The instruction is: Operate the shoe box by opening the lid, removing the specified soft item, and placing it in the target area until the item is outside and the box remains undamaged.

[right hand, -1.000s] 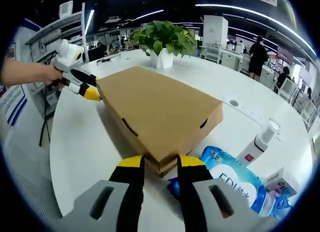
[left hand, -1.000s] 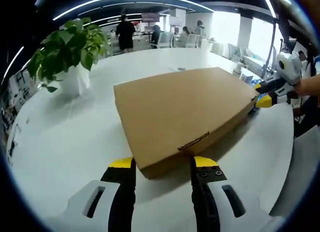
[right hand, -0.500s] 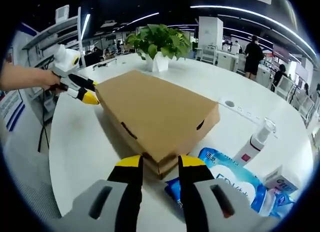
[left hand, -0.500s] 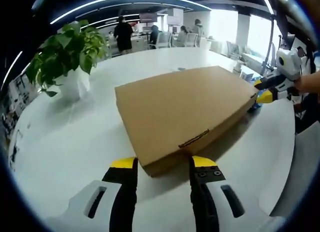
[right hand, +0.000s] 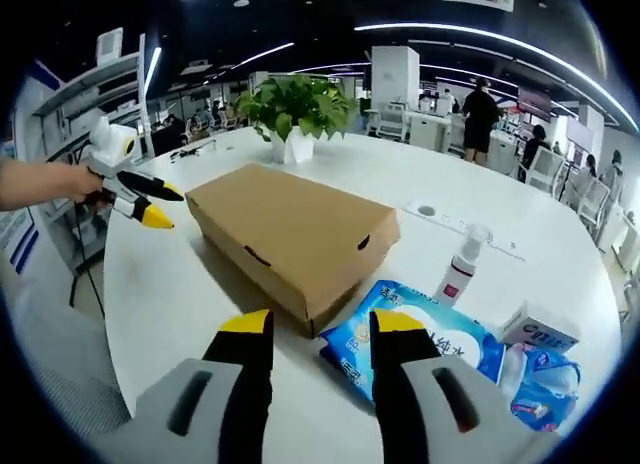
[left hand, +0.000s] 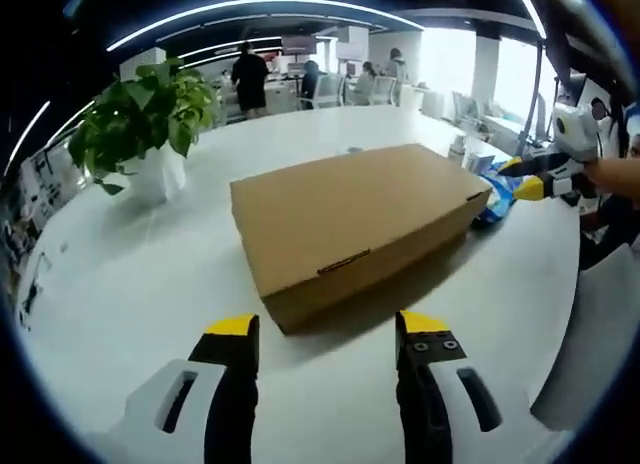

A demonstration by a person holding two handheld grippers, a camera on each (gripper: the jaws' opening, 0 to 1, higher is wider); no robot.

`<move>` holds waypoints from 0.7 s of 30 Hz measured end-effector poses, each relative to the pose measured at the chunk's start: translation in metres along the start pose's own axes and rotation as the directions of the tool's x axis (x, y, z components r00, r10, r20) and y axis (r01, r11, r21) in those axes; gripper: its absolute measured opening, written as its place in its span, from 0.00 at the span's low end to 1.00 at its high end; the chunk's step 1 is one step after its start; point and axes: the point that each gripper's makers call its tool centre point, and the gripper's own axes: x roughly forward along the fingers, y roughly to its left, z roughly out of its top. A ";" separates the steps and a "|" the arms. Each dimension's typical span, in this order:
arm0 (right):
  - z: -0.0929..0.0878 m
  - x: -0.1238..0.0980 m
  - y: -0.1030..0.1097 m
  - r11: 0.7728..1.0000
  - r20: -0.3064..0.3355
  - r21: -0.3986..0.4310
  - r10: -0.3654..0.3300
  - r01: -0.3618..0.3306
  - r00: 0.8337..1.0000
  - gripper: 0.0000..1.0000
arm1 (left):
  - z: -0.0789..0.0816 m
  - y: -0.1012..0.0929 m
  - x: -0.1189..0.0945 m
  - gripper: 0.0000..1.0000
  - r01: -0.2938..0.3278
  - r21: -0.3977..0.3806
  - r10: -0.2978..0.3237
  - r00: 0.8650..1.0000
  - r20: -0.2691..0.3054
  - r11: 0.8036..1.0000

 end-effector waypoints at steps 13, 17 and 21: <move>-0.031 -0.063 -0.015 0.994 -0.002 0.053 -0.100 0.100 0.995 0.48 | 0.007 -0.048 -0.039 0.71 0.036 0.004 -0.037 0.996 0.077 0.999; -0.039 -0.083 -0.018 0.991 -0.004 0.036 -0.132 0.132 0.991 0.49 | 0.011 -0.064 -0.052 0.76 0.051 0.013 -0.052 0.992 0.111 0.999; -0.046 -0.101 -0.021 0.986 -0.006 0.035 -0.163 0.163 0.987 0.52 | 0.011 -0.078 -0.062 0.79 0.060 0.037 -0.065 0.990 0.129 0.997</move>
